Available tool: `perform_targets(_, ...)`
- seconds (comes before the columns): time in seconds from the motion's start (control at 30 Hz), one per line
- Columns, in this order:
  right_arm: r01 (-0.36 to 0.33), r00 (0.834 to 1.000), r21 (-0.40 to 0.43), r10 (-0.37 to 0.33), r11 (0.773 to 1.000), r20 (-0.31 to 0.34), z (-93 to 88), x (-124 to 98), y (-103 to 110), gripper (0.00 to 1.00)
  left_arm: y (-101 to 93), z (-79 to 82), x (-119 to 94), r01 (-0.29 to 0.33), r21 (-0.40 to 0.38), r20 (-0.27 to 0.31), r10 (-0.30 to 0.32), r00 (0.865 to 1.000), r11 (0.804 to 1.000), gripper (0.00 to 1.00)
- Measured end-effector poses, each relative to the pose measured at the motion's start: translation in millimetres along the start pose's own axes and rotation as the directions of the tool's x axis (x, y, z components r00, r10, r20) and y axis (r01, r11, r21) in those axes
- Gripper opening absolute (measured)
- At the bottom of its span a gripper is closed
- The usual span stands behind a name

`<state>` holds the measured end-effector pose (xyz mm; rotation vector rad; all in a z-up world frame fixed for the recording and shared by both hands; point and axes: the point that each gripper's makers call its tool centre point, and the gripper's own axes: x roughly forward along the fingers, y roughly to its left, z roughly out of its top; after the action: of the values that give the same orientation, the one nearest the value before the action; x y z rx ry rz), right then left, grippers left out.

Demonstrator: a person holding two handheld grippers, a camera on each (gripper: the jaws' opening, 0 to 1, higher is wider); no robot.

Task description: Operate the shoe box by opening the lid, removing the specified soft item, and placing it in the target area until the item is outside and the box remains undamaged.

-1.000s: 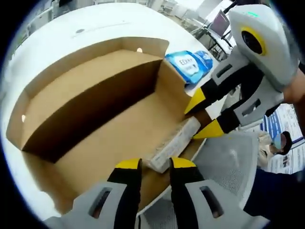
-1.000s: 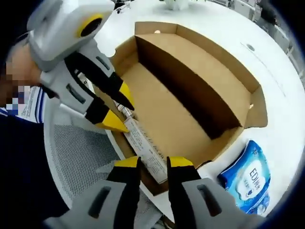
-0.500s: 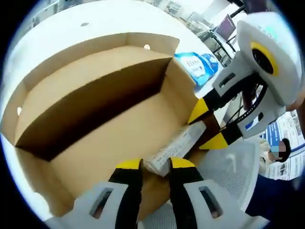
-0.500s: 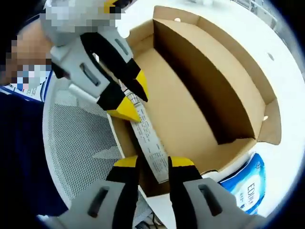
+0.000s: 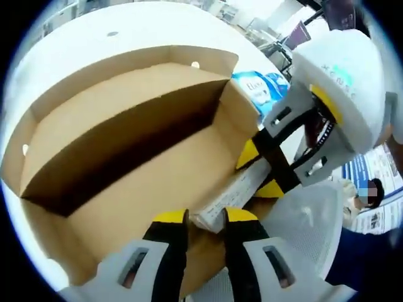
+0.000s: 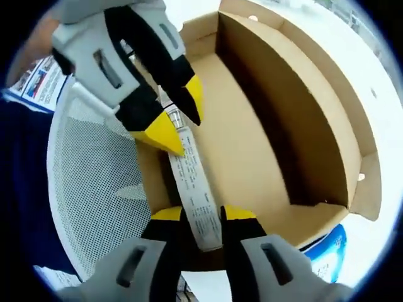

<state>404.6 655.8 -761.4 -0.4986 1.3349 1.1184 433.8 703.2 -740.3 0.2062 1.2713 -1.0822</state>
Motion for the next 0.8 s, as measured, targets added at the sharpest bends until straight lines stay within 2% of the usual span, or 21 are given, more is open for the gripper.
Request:
perform_targets(0.03,-0.004,1.000,-0.012,0.004,1.000,0.004,0.6,-0.4,-0.3,0.20,-4.2,-0.7,0.0,0.031,0.050,-0.004,-0.031,1.000,0.998,0.23)
perform_targets(0.07,-0.012,1.000,-0.023,0.012,1.000,0.007,0.8,-1.0,0.0,0.20,-7.2,1.4,-0.5,0.049,0.155,0.006,-0.051,0.999,0.987,0.22)
perform_targets(0.1,-0.020,1.000,-0.043,0.020,0.999,0.010,1.0,-0.8,0.3,0.19,-4.2,2.7,-3.5,0.027,0.268,0.006,-0.030,1.000,0.963,0.21)
perform_targets(0.13,-0.025,1.000,-0.046,0.026,0.999,0.009,0.9,-0.8,1.1,0.19,-4.9,3.8,-4.6,0.026,0.311,0.008,-0.030,1.000,0.950,0.22)
perform_targets(0.17,-0.029,1.000,-0.048,0.029,0.998,0.010,1.4,-0.7,1.4,0.19,-10.1,9.2,-6.4,0.029,0.390,0.032,-0.045,0.998,0.920,0.24)
perform_targets(0.2,-0.033,0.999,-0.056,0.034,0.998,0.010,1.7,0.0,1.5,0.19,-11.8,10.9,-7.5,0.028,0.429,0.036,-0.047,0.998,0.903,0.24)
perform_targets(0.23,-0.037,0.999,-0.068,0.038,0.997,0.009,1.8,0.5,2.0,0.19,-13.1,9.1,-7.7,0.036,0.487,0.010,-0.047,0.999,0.873,0.24)
perform_targets(0.3,-0.043,0.999,-0.079,0.044,0.996,0.010,2.0,1.2,2.6,0.18,-13.5,8.5,-4.8,0.039,0.557,-0.005,-0.043,0.999,0.830,0.25)
perform_targets(0.33,-0.048,0.999,-0.074,0.049,0.996,0.013,2.1,1.2,2.2,0.19,-15.4,5.1,-1.9,0.061,0.582,-0.031,-0.053,0.998,0.811,0.25)
perform_targets(0.37,-0.052,0.998,-0.071,0.053,0.996,0.018,2.0,1.1,1.8,0.19,-17.1,4.2,0.3,0.077,0.590,-0.039,-0.067,0.997,0.804,0.25)
perform_targets(0.43,-0.062,0.998,-0.058,0.064,0.996,0.028,1.7,1.6,1.0,0.19,-21.6,-0.4,3.6,0.119,0.580,-0.071,-0.095,0.993,0.806,0.25)
perform_targets(0.47,-0.065,0.997,-0.058,0.066,0.996,0.031,1.8,1.4,1.7,0.19,-24.2,0.1,4.4,0.130,0.590,-0.069,-0.111,0.991,0.797,0.24)
perform_targets(0.57,-0.071,0.997,-0.066,0.074,0.995,0.035,2.1,2.4,2.6,0.19,-22.0,2.0,9.2,0.133,0.588,-0.075,-0.110,0.991,0.798,0.23)
perform_targets(0.6,-0.073,0.997,-0.066,0.075,0.995,0.035,2.2,2.2,3.0,0.19,-21.2,1.0,10.9,0.133,0.595,-0.085,-0.103,0.991,0.793,0.23)
perform_targets(0.63,-0.075,0.996,-0.071,0.078,0.995,0.036,2.1,2.0,3.6,0.19,-20.8,0.1,13.0,0.136,0.609,-0.093,-0.101,0.991,0.781,0.22)
perform_targets(0.67,-0.077,0.996,-0.079,0.081,0.994,0.037,2.3,2.3,3.4,0.18,-20.1,-0.6,15.0,0.140,0.608,-0.099,-0.100,0.990,0.782,0.22)
perform_targets(0.73,-0.082,0.995,-0.087,0.086,0.993,0.041,2.2,1.8,4.2,0.18,-18.8,-4.7,17.9,0.153,0.638,-0.125,-0.095,0.988,0.755,0.19)
perform_targets(0.8,-0.084,0.995,-0.099,0.089,0.991,0.044,2.4,1.3,5.5,0.18,-17.3,-6.5,20.3,0.162,0.629,-0.135,-0.099,0.986,0.761,0.18)
